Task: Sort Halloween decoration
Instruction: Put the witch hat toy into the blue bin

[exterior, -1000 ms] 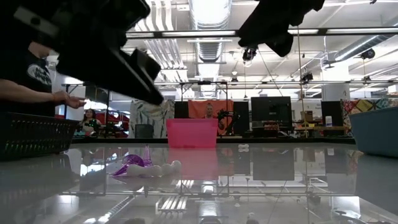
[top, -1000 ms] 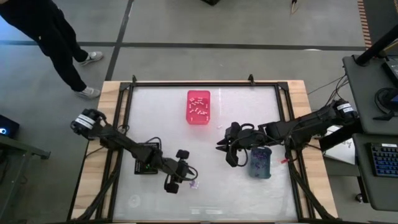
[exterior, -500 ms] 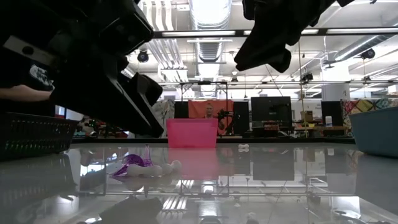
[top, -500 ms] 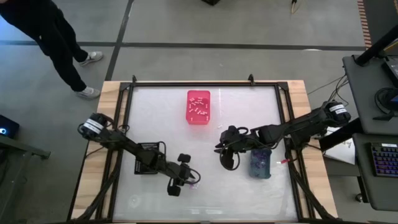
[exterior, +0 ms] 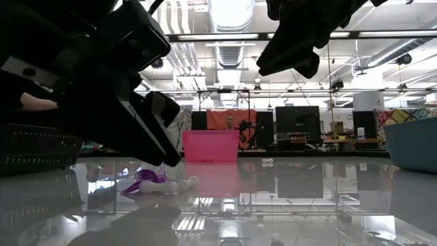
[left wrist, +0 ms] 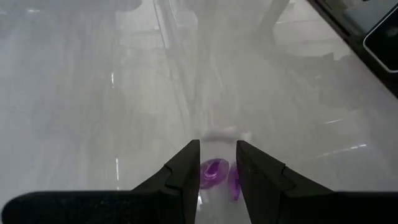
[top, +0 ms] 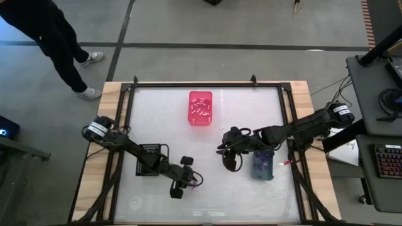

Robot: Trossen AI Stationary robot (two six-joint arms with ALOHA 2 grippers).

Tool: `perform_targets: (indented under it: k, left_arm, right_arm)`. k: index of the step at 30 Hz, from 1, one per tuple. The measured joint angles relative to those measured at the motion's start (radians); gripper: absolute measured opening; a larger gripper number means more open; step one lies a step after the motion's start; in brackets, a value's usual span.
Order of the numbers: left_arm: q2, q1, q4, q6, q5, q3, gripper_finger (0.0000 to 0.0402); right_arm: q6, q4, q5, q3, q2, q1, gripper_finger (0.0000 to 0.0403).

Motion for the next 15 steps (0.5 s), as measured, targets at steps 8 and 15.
perform_targets:
  k: [8, 15]
  left_arm:
    - [0.001, 0.0, -0.005, 0.0, 0.0, 0.0, 0.0064]
    - [0.001, 0.0, -0.005, 0.0, 0.0, 0.0, 0.0007]
  right_arm:
    - [0.0, 0.0, 0.0, 0.0, 0.0, 0.0, 0.0089]
    - [0.0, 0.0, 0.0, 0.0, -0.001, 0.0, 0.0089]
